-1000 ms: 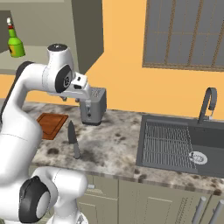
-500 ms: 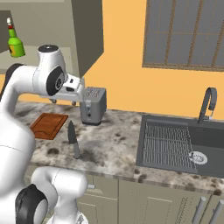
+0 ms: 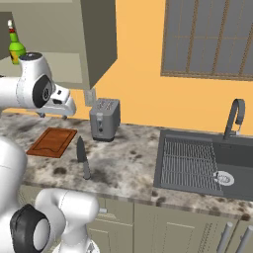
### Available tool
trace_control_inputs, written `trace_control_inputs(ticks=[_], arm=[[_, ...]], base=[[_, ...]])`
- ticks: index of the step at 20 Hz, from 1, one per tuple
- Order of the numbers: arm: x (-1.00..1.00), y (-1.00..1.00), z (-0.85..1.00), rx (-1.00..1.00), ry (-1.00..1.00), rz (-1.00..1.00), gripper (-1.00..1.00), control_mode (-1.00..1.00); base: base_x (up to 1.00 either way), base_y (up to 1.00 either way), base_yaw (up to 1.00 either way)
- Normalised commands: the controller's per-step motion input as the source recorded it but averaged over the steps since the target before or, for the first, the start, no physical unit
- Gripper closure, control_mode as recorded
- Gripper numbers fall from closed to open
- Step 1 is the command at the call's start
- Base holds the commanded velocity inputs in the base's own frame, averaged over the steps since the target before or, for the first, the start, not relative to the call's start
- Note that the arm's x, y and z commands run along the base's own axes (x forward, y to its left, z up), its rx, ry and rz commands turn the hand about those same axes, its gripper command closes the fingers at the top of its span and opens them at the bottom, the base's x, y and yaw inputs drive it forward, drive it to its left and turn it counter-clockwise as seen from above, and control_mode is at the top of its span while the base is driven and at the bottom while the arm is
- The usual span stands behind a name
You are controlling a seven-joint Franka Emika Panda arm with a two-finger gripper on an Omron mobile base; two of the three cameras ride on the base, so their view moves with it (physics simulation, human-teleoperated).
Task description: Move the cutting board and knife to the sink. Then move spray from the cabinet to the counter.
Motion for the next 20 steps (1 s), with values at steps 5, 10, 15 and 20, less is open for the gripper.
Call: trace_control_inputs(ticks=[5,10,15,20], arm=[[0.08,0.63,-0.15,0.00,0.03,0.00,-1.00,-1.00],[0.11,0.41,-0.29,0.00,-0.01,0.00,-1.00,-1.00],[0.16,0.31,-0.49,0.00,-0.12,-0.03,-1.00,-1.00],[0.30,0.26,-0.52,0.00,-0.11,-0.07,-1.00,-1.00]], base=[[0.00,0.00,0.00],[0.00,0.00,0.00],[0.00,0.00,0.00],[0.00,0.00,0.00]])
